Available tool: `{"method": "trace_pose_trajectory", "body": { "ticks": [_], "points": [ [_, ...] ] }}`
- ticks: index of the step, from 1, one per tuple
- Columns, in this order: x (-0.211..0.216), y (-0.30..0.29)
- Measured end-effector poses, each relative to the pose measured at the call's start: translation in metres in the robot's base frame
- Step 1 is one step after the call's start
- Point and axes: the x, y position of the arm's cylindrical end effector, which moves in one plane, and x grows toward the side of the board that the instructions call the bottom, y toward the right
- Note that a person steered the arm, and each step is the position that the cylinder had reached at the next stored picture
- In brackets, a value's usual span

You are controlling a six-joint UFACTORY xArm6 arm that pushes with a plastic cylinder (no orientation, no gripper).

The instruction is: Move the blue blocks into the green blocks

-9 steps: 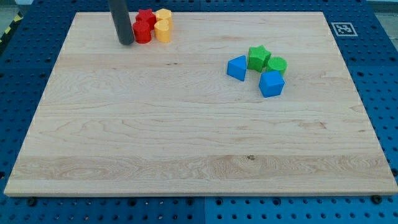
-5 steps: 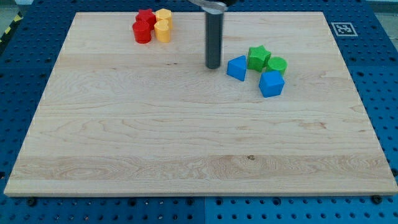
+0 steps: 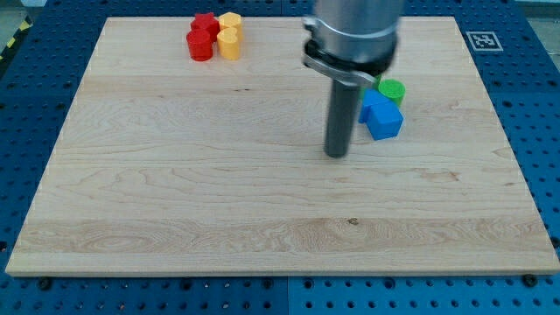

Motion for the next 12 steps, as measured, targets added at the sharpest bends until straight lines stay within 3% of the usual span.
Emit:
{"method": "trace_pose_trajectory", "body": {
  "ticks": [1, 2, 5, 6, 8, 12],
  "points": [
    [0.009, 0.068],
    [0.005, 0.089],
    [-0.018, 0.023],
    [-0.030, 0.025],
    [-0.010, 0.074],
    [-0.042, 0.038]
  ]
}}
